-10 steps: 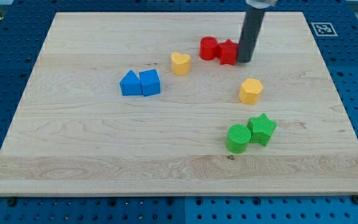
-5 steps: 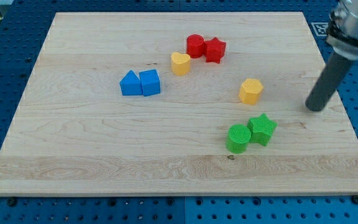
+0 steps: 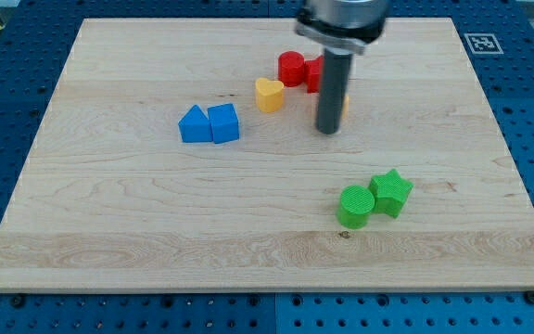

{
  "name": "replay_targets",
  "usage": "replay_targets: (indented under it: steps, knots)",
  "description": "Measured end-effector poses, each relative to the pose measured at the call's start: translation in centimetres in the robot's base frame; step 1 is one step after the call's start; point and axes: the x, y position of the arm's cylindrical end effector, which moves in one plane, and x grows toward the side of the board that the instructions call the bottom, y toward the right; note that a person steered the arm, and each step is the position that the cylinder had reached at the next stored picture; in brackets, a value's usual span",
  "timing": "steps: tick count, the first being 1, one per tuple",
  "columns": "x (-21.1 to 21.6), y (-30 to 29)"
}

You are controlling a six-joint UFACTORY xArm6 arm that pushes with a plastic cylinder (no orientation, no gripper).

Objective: Push the yellow hexagon into the yellow heart

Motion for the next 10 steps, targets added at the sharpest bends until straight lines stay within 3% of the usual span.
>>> replay_targets:
  steps: [1,2,5,7,10]
  knots:
    - [0.0,5.6]
    - [-1.6,6.4]
    - [-2.2,-1.5]
    - [-5.1,4.8]
    - [-5.8,-4.1]
